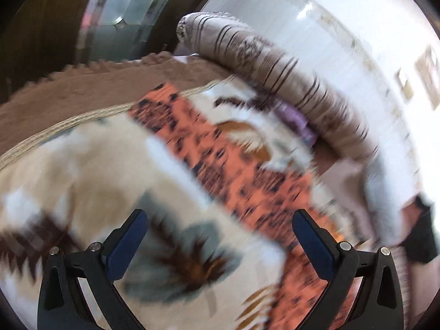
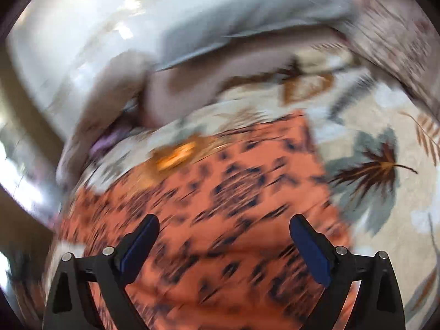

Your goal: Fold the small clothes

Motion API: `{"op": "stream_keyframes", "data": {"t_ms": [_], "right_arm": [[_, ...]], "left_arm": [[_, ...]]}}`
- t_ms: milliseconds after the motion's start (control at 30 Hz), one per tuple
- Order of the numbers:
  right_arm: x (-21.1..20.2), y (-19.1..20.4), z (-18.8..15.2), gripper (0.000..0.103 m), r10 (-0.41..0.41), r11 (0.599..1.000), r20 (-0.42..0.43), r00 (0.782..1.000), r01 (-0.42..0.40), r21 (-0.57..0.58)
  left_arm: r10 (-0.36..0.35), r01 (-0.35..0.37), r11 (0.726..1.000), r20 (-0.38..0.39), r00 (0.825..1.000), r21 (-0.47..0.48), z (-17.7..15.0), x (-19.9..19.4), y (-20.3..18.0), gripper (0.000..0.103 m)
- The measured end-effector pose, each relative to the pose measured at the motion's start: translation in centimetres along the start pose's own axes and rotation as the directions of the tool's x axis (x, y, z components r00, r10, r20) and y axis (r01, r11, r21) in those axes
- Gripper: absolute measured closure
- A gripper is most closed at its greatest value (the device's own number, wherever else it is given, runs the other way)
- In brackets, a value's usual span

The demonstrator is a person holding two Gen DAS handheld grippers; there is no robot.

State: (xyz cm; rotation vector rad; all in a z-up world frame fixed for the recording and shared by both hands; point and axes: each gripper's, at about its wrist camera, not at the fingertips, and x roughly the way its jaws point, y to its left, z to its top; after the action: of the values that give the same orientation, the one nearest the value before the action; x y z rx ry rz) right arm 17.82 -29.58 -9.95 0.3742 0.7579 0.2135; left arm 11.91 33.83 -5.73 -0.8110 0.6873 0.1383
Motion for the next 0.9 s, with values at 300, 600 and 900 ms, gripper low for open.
{"op": "stream_keyframes", "data": {"t_ms": [300,600,900], "right_arm": [[2.9,-1.6,-5.1,0.006,-0.017,0.999,-0.072,0.997,0.020,0.036],[2.8,-1.7,-5.4,0.005,-0.008,0.999,-0.072,0.997,0.011,0.038],[2.5,-2.2,-5.5,0.004,0.024,0.998,-0.060,0.998,-0.020,0.062]], "left_arm": [[-0.078,0.054,0.948,-0.063,0.995,-0.313,7.2,8.0,5.1,0.000],[-0.008,-0.002,0.934,-0.027,1.000,-0.357,8.9,11.2,6.8,0.008],[0.308,-0.309,0.936,-0.030,0.951,-0.167,10.3,9.8,4.5,0.096]]}}
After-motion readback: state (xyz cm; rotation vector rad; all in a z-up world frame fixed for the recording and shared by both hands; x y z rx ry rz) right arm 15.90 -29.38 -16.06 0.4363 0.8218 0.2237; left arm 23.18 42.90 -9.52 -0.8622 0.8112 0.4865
